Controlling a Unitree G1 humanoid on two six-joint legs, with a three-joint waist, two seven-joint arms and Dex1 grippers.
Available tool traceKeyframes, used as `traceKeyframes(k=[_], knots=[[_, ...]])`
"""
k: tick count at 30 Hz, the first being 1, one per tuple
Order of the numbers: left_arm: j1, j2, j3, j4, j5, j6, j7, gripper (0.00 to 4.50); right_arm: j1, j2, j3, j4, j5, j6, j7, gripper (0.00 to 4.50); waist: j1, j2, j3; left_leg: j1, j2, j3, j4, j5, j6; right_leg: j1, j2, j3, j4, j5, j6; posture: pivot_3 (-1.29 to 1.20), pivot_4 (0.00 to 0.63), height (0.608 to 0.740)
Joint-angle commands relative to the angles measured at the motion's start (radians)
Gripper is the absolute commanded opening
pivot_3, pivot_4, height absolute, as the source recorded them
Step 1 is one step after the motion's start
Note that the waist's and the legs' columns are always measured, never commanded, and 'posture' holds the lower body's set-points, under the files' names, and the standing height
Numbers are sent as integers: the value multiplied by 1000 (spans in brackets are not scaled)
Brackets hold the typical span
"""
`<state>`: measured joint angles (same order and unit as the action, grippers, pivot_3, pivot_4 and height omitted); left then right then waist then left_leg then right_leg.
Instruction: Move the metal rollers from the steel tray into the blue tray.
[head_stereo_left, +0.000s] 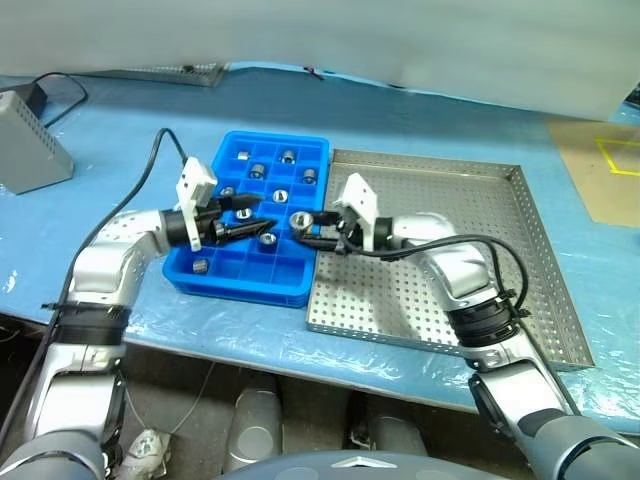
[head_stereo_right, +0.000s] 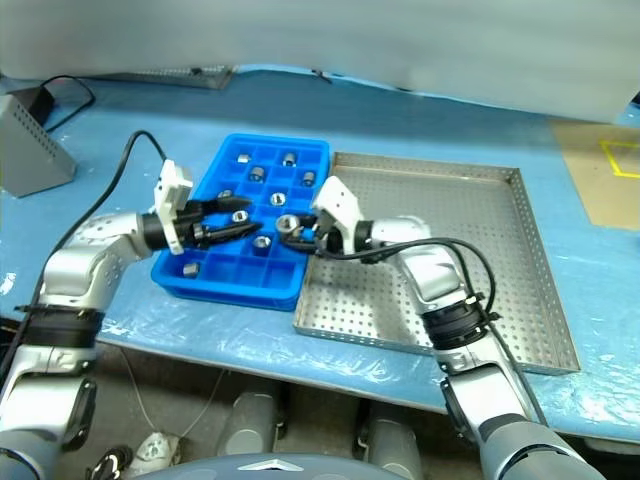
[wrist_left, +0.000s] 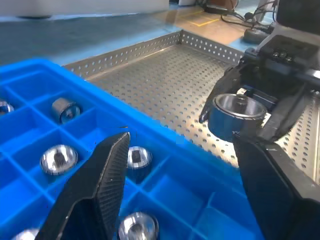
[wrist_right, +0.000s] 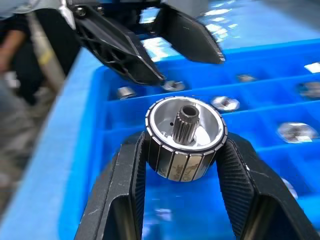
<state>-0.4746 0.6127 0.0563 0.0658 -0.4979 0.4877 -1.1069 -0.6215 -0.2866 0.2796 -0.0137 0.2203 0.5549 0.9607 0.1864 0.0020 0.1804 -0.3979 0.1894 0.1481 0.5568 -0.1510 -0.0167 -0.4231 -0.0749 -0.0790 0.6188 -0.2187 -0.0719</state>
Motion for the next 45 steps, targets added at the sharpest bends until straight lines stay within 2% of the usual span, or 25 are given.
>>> traceKeyframes(k=[1,8,13,18,26,35,37,39,45], knots=[[68,51,68,-112,-47,41,14,3445,-14,10,35,0,17,-1,28,1653,6,0,0,-1,0,0,0,0,0,0,0,0,0,0,0,435,150,740],[243,66,145,-290,-111,116,105,3445,8,2,95,20,11,-5,77,1653,51,0,0,0,0,-1,-1,0,-1,0,0,0,0,0,1,532,150,740],[304,52,158,-361,-139,136,164,3445,27,-45,105,46,-30,-62,82,1653,94,0,0,1,0,-1,-2,0,-1,0,0,0,0,-3,5,543,150,740],[287,48,144,-347,-144,126,183,3445,44,-74,98,33,-36,-77,73,1653,130,0,0,10,-1,0,-6,1,-2,4,0,4,1,-4,7,520,150,740],[189,30,88,-266,-117,96,158,3445,52,-96,74,13,-31,-68,48,1653,151,0,0,23,-3,2,-13,2,-4,13,0,7,-1,-5,8,454,150,740],[125,19,45,-198,-97,68,127,3445,81,-129,53,-22,-34,-83,18,1653,154,0,0,24,-3,2,-14,2,-4,14,1,8,-3,-5,8,407,150,740],[114,16,38,-187,-92,63,119,3445,91,-137,52,-34,-29,-90,22,2381,153,0,0,24,-3,2,-14,2,-4,14,1,8,-4,-5,8,399,150,740],[104,13,30,-178,-87,59,111,3445,92,-140,53,-36,-29,-64,13,2916,153,0,0,24,-3,2,-14,2,-4,15,1,8,-4,-5,8,387,150,740],[71,2,11,-140,-77,44,92,3445,91,-147,18,-53,-28,-46,-26,2916,149,0,0,24,-3,2,-14,2,-4,15,1,8,-4,-5,8,349,150,740]])
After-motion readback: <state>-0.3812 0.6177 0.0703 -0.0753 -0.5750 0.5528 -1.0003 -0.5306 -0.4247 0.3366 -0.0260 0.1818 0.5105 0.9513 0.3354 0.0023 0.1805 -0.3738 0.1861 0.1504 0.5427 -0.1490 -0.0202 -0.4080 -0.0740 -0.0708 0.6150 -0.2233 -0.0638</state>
